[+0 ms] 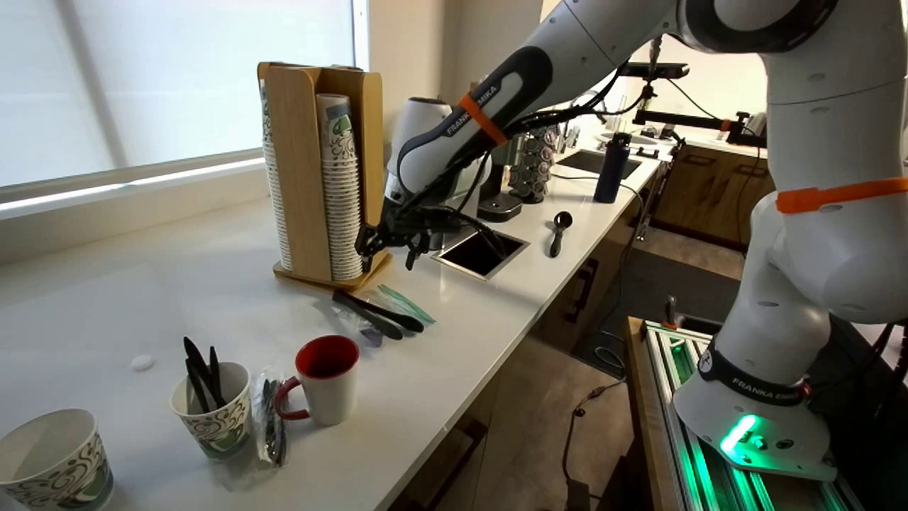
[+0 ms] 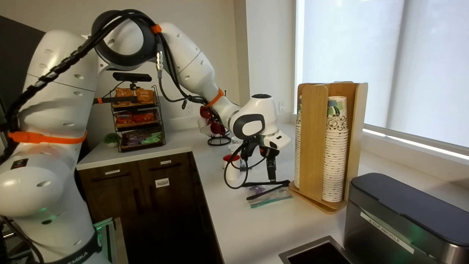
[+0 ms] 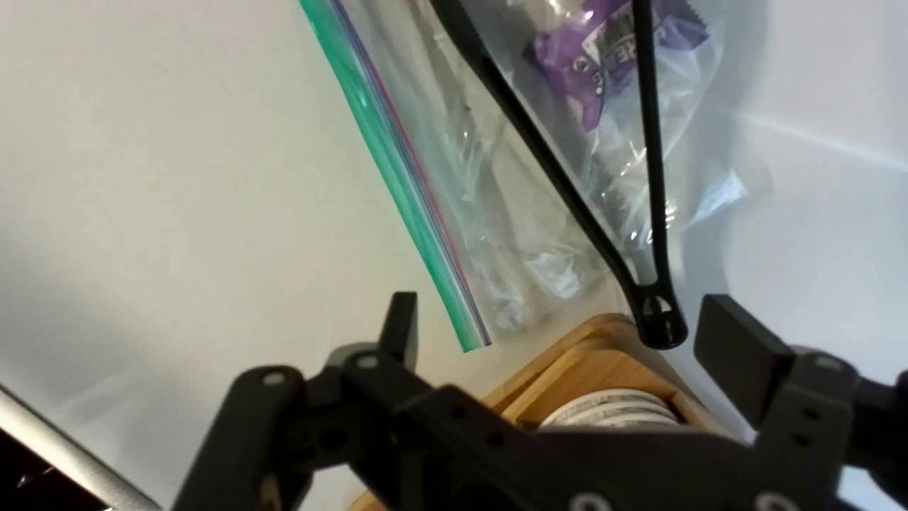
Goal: Put the black tongs in the paper cup on the right
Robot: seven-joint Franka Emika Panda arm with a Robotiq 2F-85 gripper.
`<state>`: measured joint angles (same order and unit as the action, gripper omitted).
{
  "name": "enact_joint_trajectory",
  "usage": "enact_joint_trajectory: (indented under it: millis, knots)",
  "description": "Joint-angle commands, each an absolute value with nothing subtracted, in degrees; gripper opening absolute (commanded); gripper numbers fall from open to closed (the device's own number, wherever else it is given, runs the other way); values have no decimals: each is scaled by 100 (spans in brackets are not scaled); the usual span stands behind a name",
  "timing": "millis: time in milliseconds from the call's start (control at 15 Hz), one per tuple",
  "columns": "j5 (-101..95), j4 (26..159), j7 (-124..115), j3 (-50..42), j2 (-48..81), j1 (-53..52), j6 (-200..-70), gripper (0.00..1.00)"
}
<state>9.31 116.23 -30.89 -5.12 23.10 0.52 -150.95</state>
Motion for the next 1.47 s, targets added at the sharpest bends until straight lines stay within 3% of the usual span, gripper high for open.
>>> enact_joint_trajectory:
  millis: [0, 533, 933, 1400]
  knots:
    - [987, 11521, -3108, -612, 2418, -25, -15074, 100]
    - [1335, 11214, -2359, -280, 2903, 163, -15771, 100]
    - [1204, 11219, -2559, -458, 2925, 3, -15564, 100]
    - [1719, 10650, -2318, -59, 3499, 200, -15791, 100]
